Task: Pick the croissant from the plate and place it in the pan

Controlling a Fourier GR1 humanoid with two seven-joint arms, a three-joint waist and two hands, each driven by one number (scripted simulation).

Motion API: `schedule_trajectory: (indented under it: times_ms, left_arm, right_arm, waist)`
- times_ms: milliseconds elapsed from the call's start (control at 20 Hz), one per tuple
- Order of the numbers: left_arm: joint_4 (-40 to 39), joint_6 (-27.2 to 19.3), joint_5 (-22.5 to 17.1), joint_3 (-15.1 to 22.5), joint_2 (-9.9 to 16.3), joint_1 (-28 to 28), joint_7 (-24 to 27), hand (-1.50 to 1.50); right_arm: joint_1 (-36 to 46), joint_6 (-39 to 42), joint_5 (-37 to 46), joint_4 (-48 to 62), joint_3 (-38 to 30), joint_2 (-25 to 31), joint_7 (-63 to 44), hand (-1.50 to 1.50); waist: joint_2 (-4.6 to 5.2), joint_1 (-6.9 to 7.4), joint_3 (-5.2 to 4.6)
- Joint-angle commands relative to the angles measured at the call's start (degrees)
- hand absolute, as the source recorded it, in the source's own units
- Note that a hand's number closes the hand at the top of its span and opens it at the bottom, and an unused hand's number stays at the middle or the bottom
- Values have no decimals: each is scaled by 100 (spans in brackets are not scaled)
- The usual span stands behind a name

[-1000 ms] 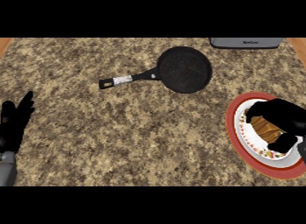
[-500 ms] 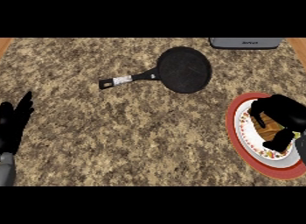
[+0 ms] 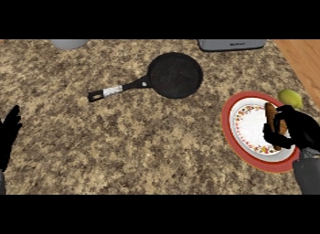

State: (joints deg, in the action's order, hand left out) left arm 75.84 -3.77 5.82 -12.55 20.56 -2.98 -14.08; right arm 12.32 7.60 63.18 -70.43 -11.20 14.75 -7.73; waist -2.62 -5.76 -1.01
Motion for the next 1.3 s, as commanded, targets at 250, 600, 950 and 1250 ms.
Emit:
schedule_trajectory:
  times_ms: [250, 600, 950, 1250]
  left_arm:
    - [49, 137, 9, 119, -24, 58, 100, 0]
    - [45, 132, 52, 296, -210, -275, 14, 0]
    - [206, 389, -69, 133, 65, -510, -265, 0]
    - [96, 92, 213, 443, -362, -501, -84, 0]
  right_arm:
    - [156, -1256, 1399, -2463, 815, -1441, -2741, 150]
    - [508, -698, 2299, -3349, 2883, -1468, -5596, 150]
    - [1815, -1788, 1629, -1650, 1887, -1473, -5512, 150]
    - [2858, -2921, 1105, 124, 1187, -1474, -5169, 150]
  waist:
    - [79, 280, 52]
    - [237, 605, 93]
    - [283, 678, 106]
    - [325, 764, 106]
